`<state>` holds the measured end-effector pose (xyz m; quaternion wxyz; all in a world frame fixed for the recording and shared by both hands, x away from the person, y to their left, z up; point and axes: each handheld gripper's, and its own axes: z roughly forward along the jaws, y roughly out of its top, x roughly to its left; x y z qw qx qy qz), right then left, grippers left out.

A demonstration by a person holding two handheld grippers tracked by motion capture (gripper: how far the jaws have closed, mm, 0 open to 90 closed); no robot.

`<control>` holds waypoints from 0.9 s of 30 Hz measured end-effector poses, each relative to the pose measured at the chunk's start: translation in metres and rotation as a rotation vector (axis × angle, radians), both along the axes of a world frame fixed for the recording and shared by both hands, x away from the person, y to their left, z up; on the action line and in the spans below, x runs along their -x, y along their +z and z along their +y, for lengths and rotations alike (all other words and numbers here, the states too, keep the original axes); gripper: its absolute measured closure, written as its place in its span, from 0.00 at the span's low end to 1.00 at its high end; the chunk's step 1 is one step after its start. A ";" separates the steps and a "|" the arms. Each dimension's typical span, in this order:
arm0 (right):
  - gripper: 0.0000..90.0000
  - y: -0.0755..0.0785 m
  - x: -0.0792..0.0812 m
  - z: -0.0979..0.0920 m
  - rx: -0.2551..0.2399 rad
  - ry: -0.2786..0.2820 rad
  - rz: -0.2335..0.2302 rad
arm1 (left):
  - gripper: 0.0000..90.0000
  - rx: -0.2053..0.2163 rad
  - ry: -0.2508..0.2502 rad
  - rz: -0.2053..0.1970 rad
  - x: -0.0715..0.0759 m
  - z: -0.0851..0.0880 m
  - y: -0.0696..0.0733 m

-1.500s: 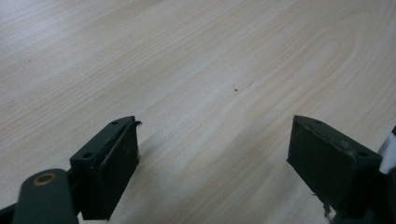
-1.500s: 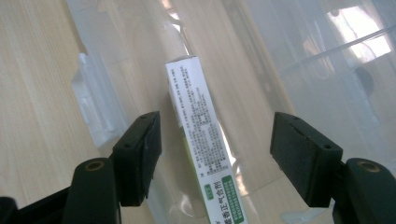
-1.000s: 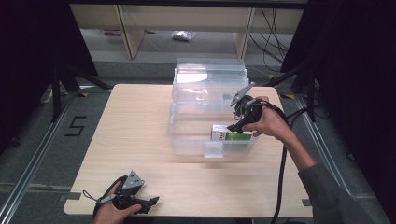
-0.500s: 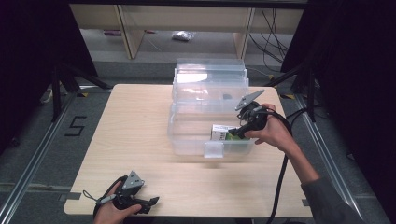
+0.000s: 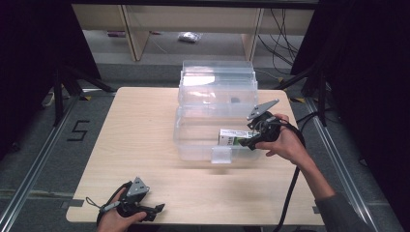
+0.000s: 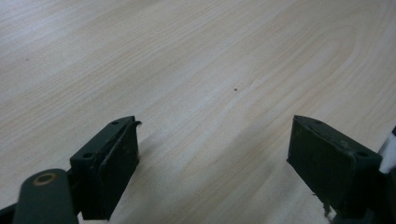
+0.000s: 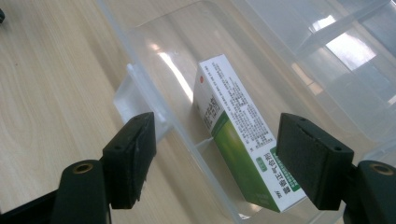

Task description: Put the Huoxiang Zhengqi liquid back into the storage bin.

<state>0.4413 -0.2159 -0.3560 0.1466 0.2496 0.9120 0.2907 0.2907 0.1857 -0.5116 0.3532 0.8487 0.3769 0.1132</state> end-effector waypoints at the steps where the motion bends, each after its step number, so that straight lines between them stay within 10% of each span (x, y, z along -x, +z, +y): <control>1: 0.33 -0.001 0.004 -0.001 -0.008 -0.013 0.014 | 0.18 0.000 0.000 0.001 0.000 0.000 0.000; 27: 0.31 -0.023 0.031 0.000 -0.068 0.000 0.006 | 0.18 -0.003 -0.014 0.003 0.000 0.001 0.001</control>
